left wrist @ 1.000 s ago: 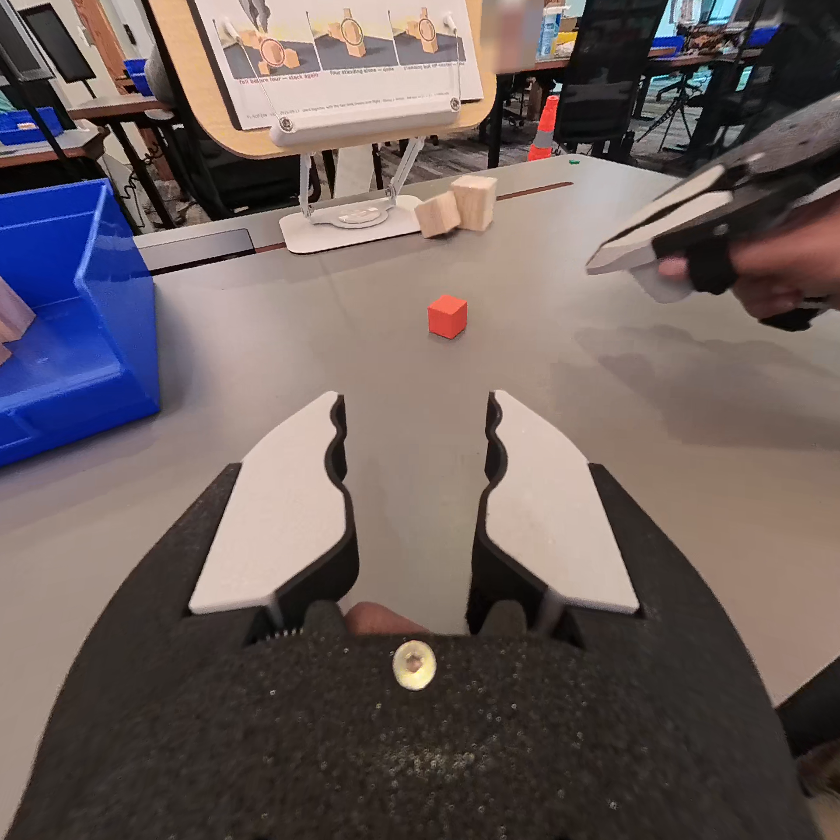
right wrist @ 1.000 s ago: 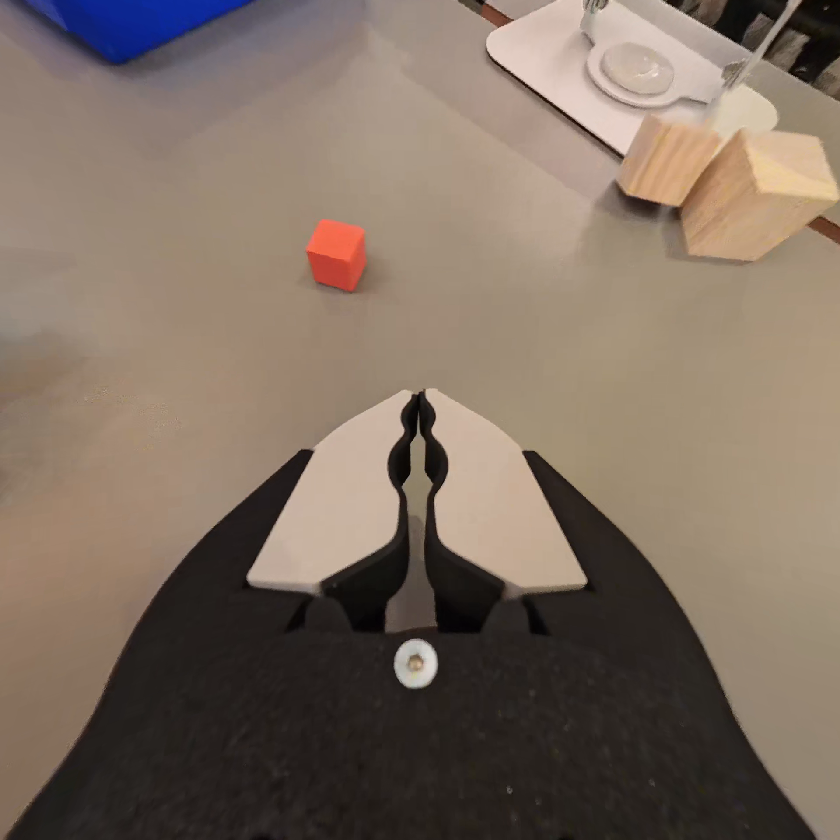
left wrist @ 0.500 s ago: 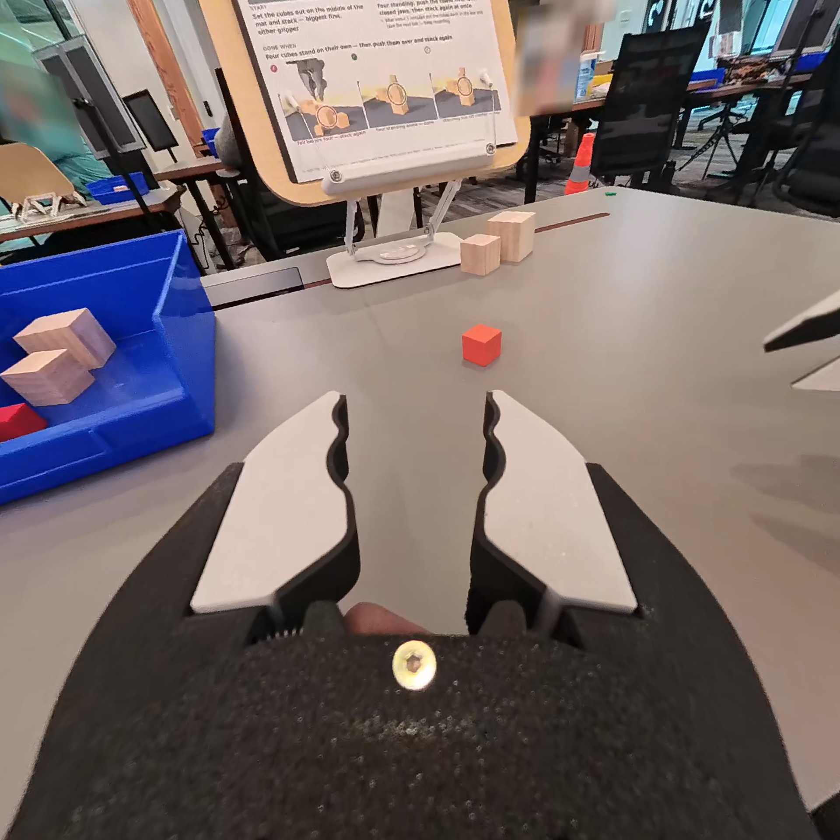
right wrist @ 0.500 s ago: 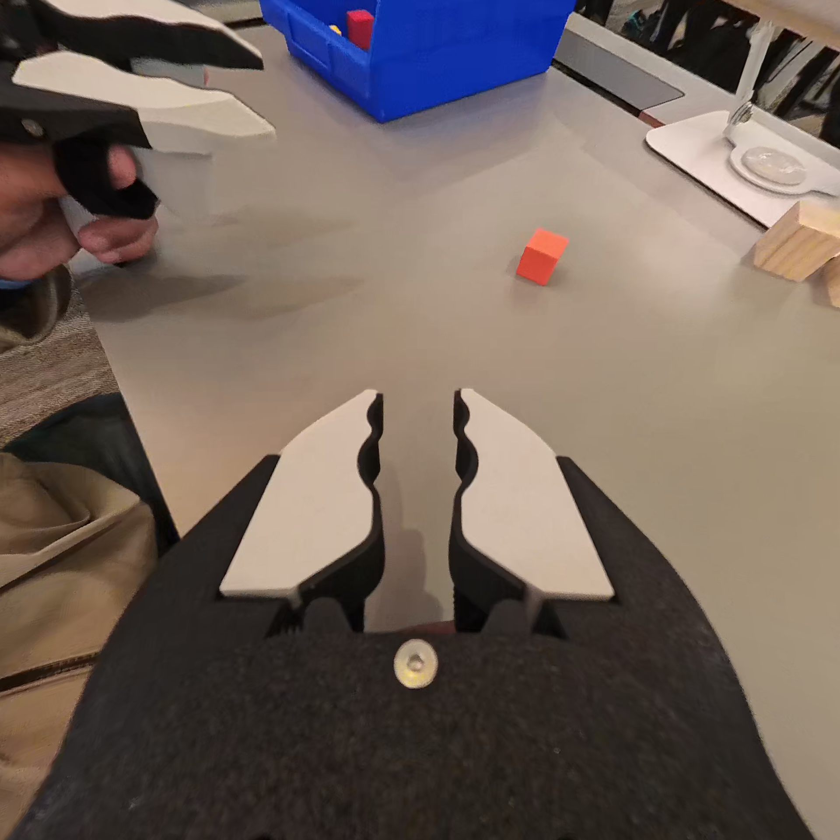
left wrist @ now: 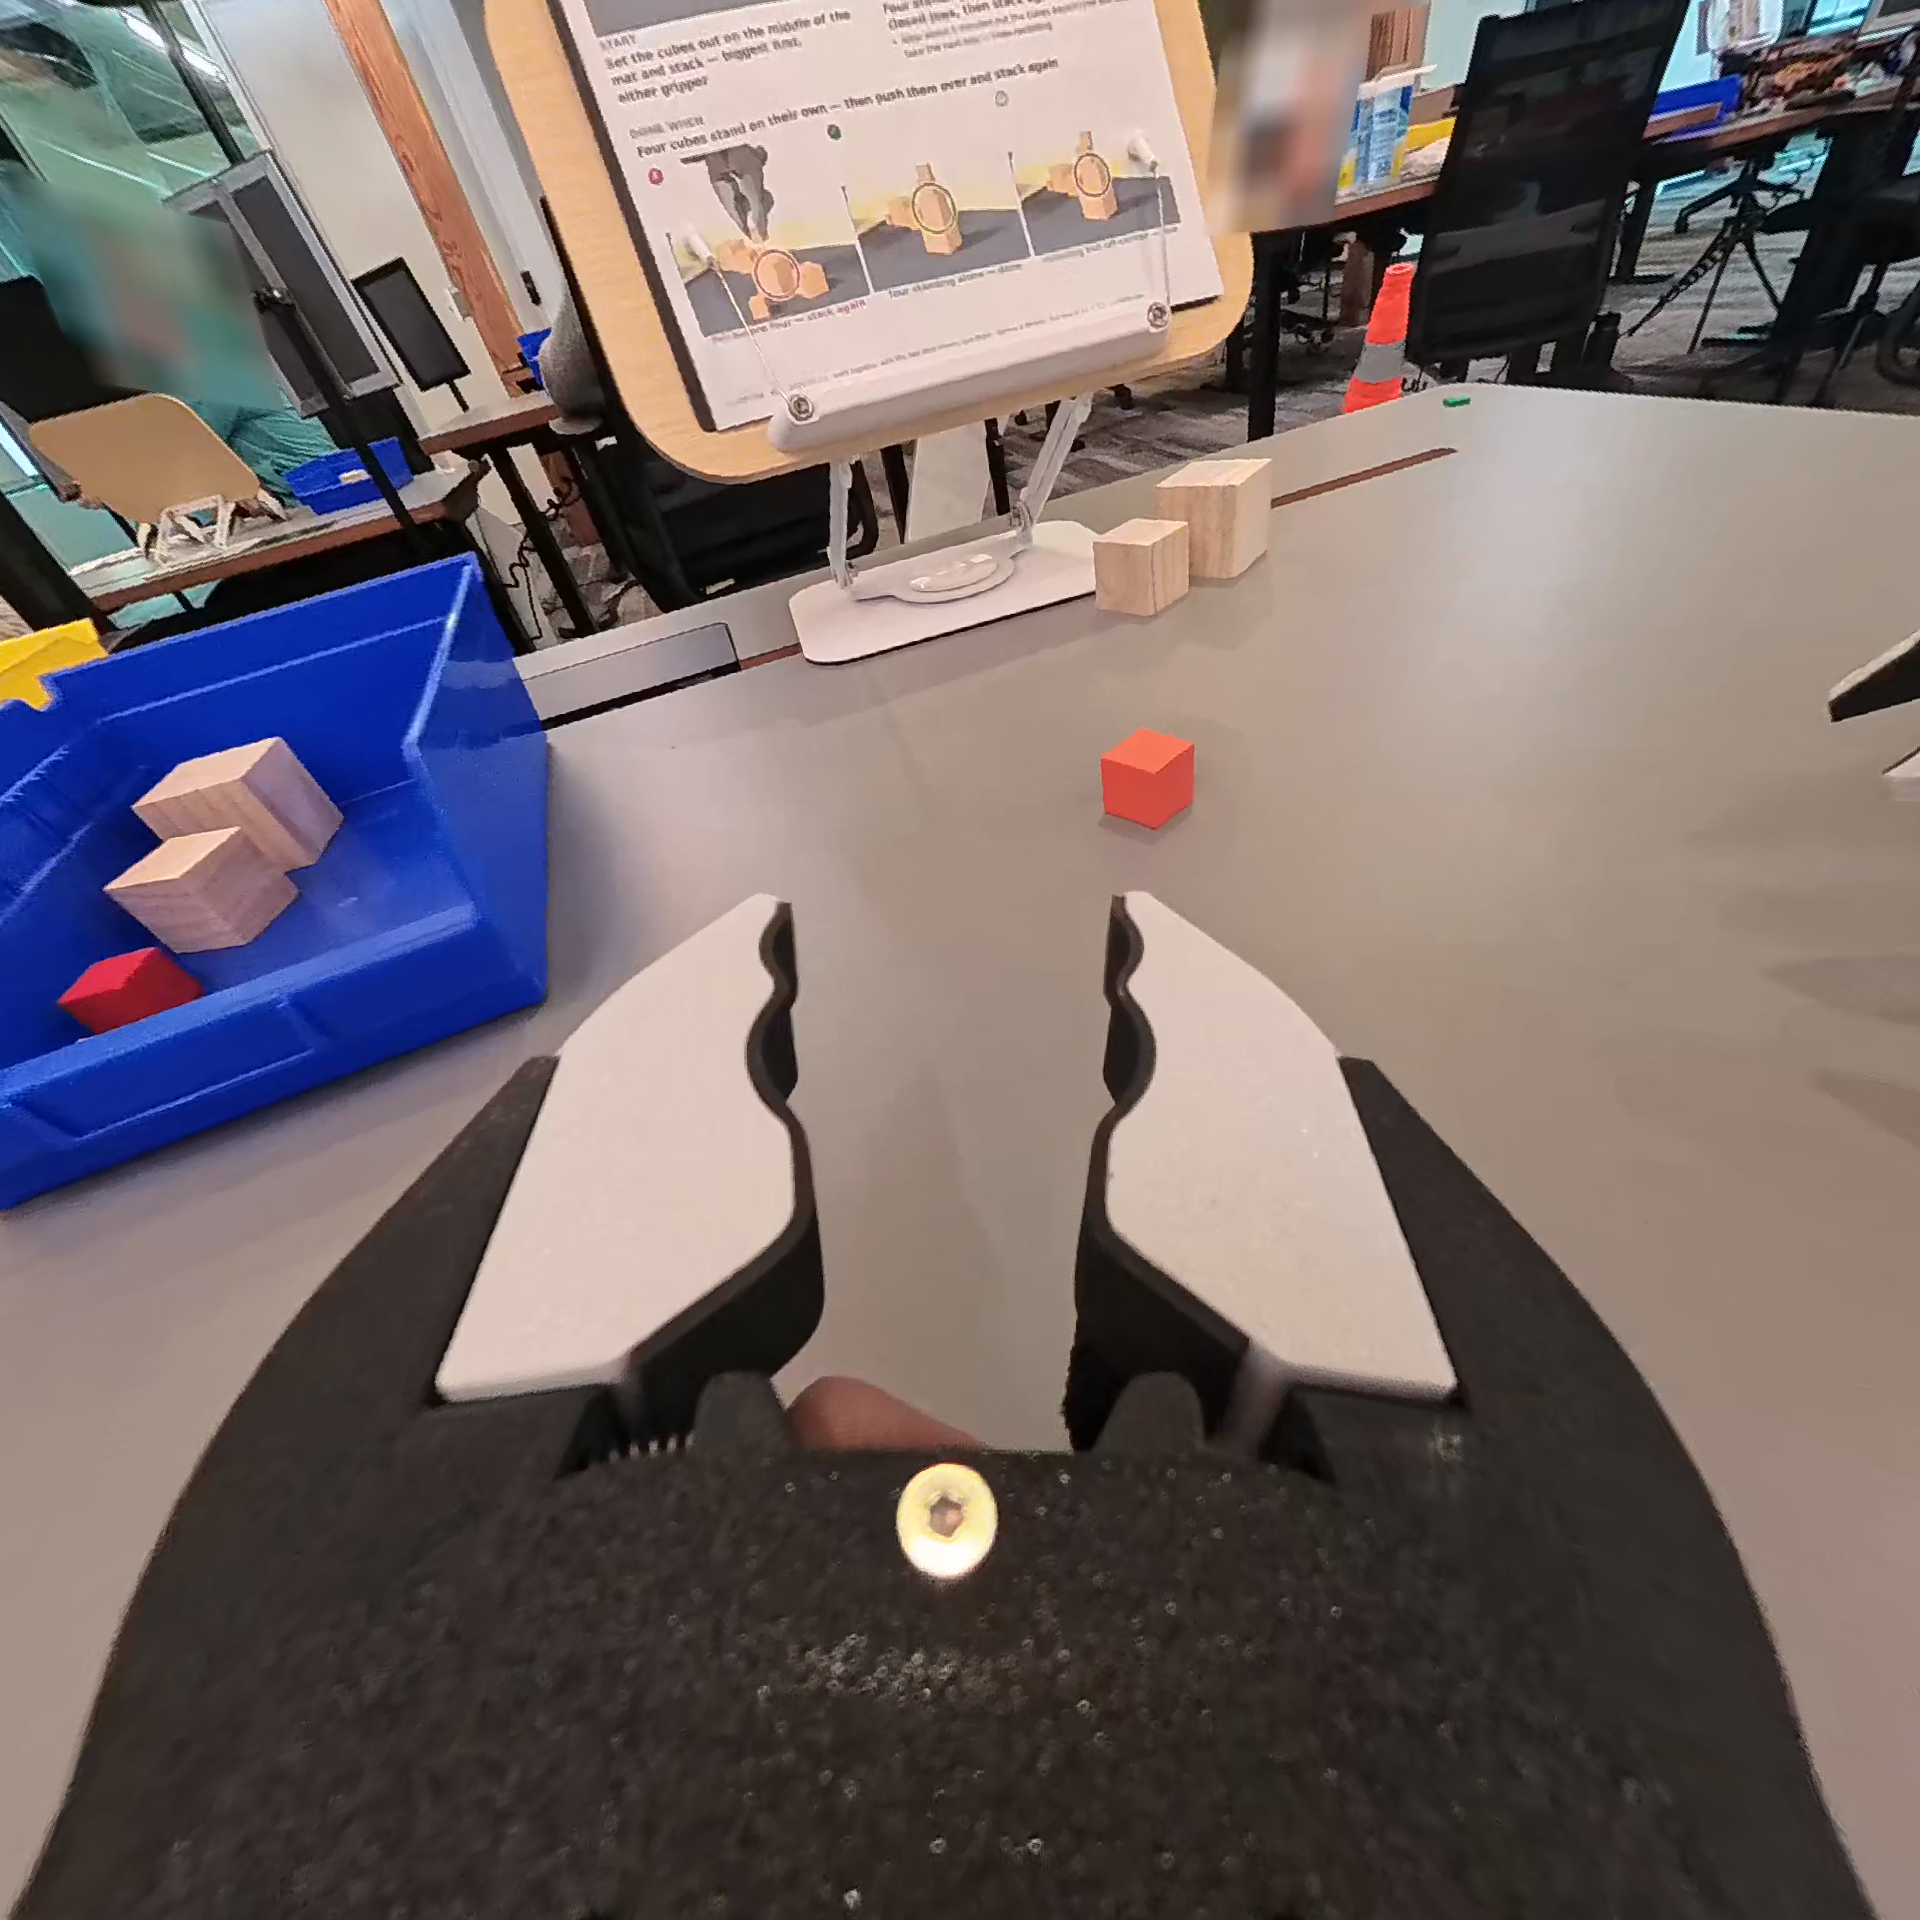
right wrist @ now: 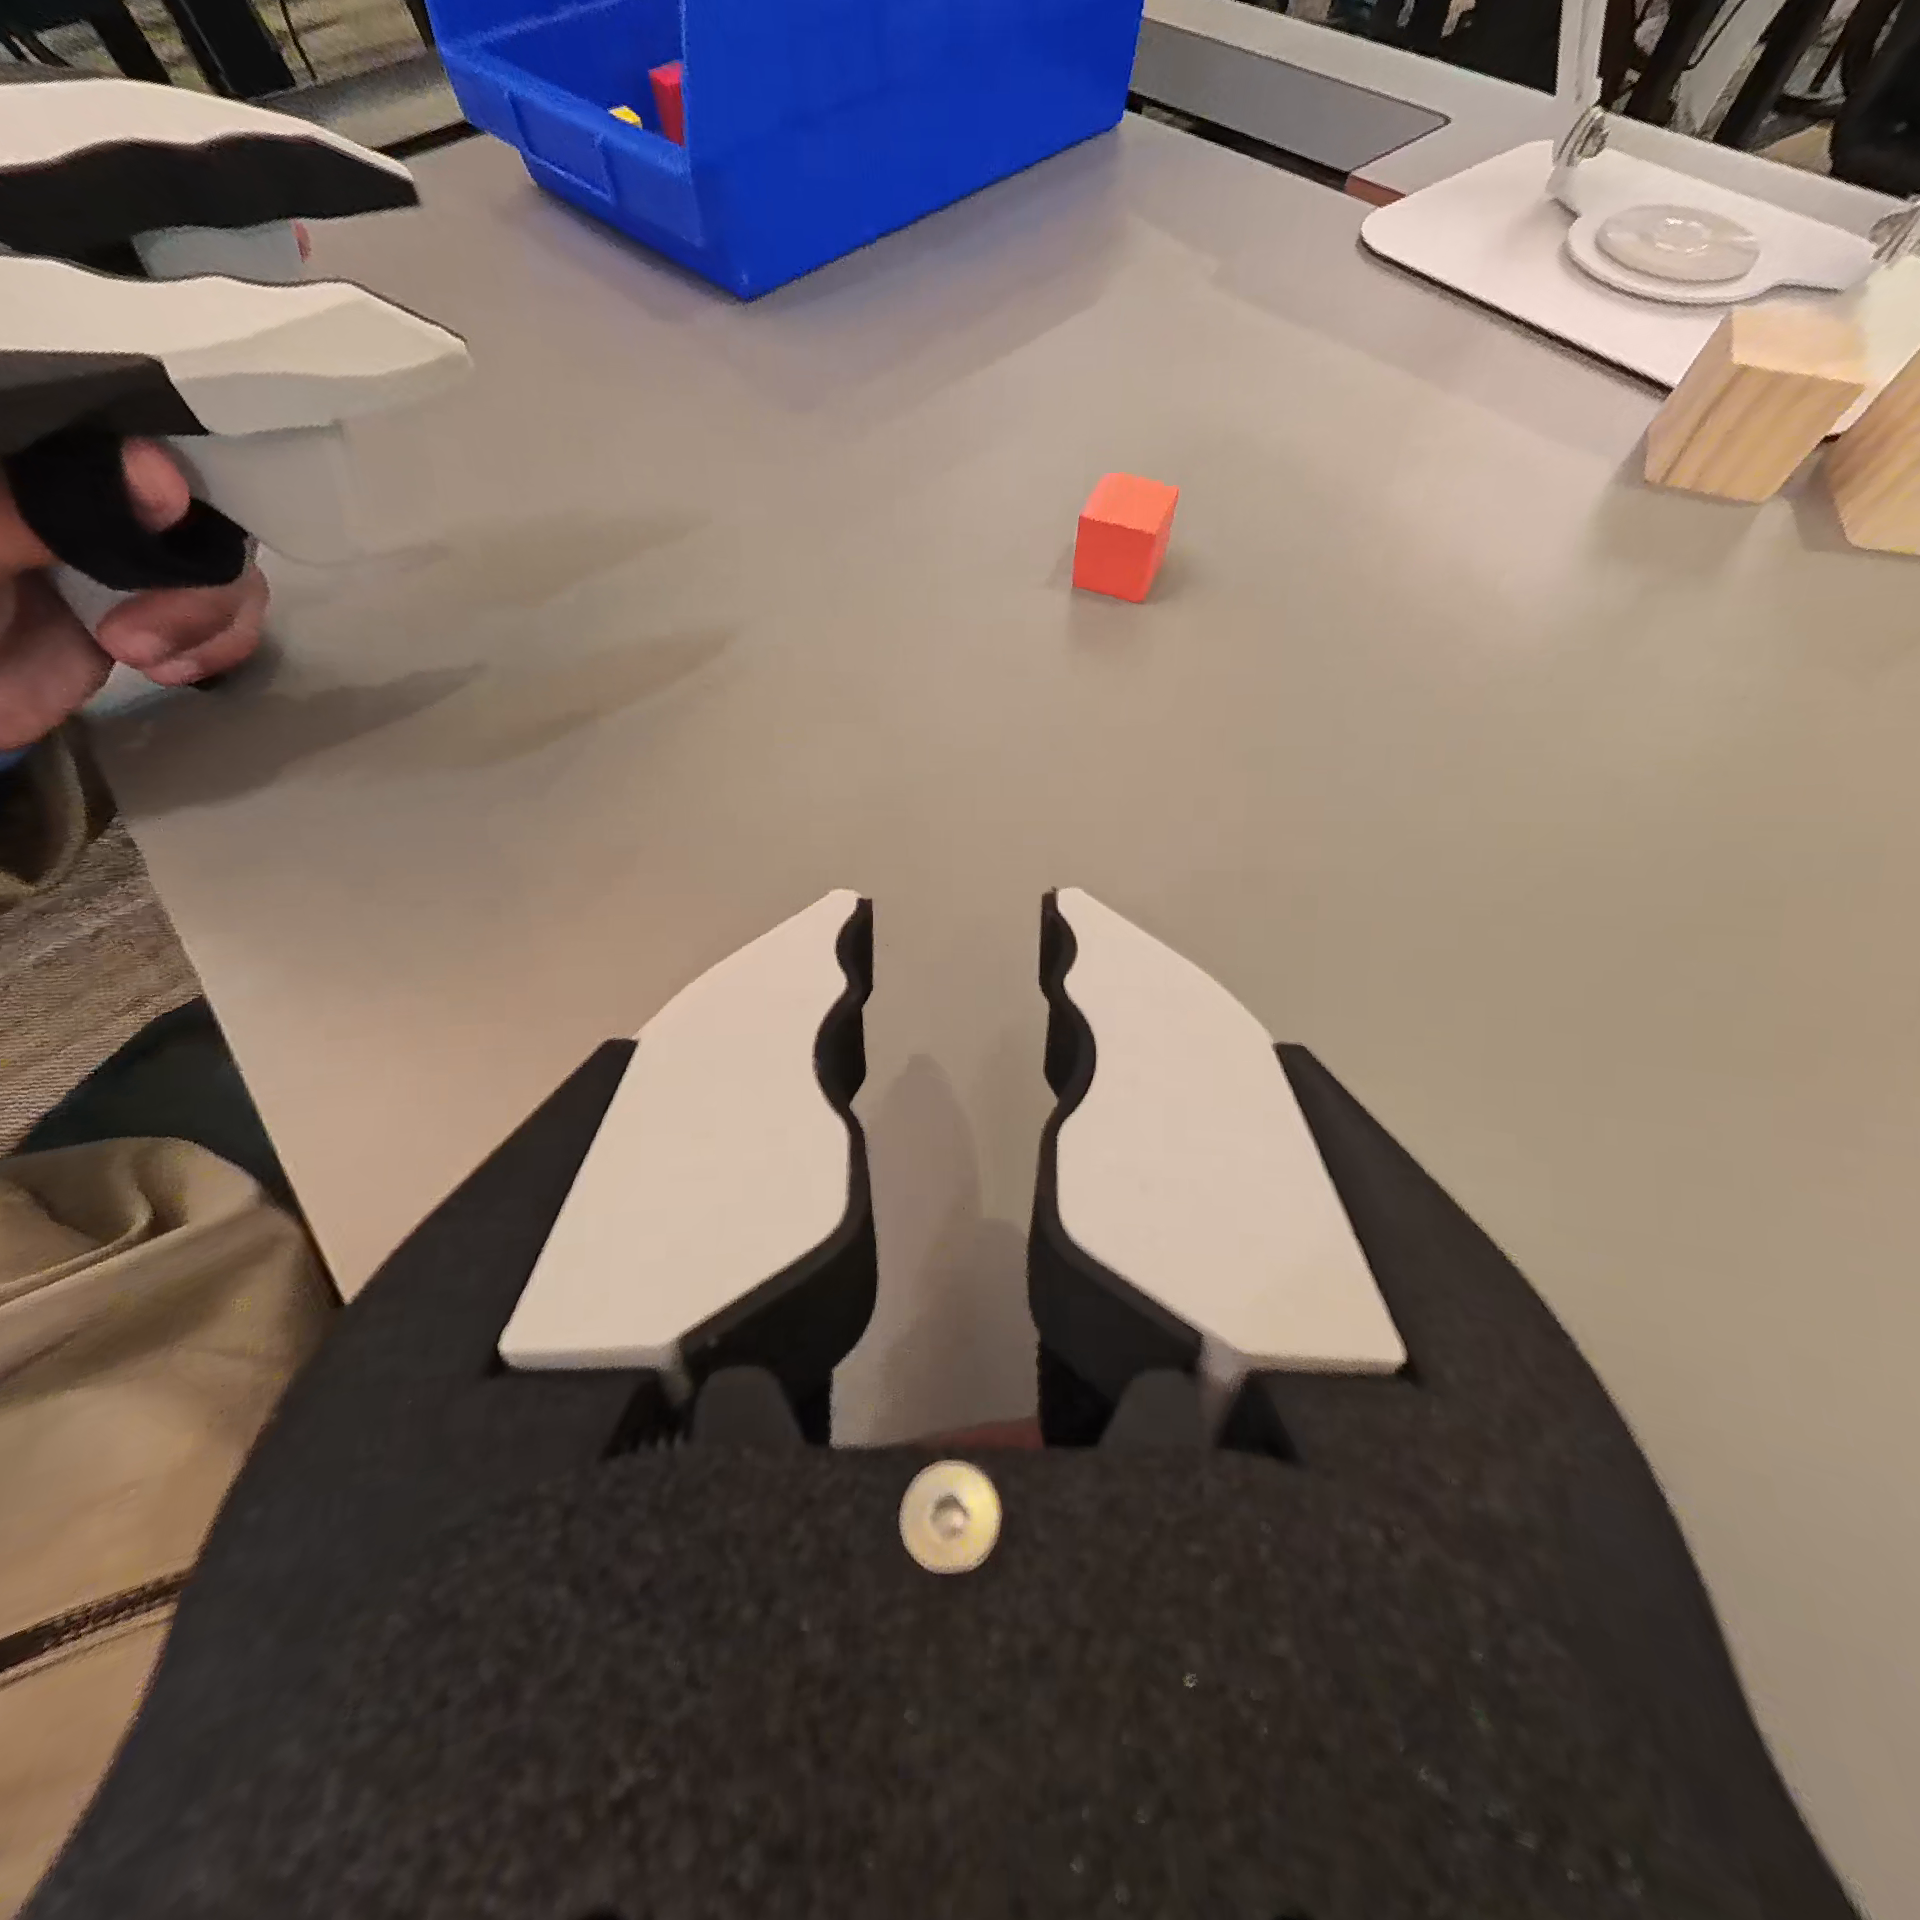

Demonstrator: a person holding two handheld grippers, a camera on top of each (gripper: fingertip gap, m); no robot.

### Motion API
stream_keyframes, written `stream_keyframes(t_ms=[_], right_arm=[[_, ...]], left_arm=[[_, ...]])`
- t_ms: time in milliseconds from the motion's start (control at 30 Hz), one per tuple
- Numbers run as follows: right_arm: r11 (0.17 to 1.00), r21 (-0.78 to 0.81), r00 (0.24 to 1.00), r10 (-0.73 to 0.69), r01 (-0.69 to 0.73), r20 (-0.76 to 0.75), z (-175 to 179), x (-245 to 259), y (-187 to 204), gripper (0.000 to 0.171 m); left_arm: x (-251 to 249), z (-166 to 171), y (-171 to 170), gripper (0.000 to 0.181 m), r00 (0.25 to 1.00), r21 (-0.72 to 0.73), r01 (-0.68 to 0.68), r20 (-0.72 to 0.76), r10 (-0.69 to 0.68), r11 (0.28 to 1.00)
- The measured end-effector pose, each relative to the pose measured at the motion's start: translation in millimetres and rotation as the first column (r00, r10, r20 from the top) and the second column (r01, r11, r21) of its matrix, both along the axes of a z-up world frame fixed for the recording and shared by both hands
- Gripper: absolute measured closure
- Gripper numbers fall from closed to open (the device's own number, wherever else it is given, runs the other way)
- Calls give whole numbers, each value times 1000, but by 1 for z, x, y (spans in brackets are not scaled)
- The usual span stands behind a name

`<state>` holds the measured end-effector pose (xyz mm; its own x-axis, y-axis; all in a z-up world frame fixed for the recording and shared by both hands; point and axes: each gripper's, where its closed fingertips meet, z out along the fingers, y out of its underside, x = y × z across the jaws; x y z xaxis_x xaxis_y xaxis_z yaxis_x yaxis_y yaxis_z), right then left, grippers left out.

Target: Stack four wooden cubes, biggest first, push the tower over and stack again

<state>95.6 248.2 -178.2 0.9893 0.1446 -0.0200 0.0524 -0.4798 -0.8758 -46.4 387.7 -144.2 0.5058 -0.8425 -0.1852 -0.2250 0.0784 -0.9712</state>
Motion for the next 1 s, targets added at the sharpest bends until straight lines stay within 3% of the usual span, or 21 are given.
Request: stream_keyframes(t_ms=[100,433,1000], right_arm=[[999,16,997,-42,41,60,2,6,-2,139],[980,100,983,-179,174,37,28,17,-2,117],[961,20,959,-278,277,55,2,35,-5,96]], left_arm=[[-6,1,0,125,1000,-15,-14,9,14,1000],[-9,0,-5,116,1000,-59,-10,13,10,998],[-6,-5,-6,105,1000,-114,5,16,-3,993]])
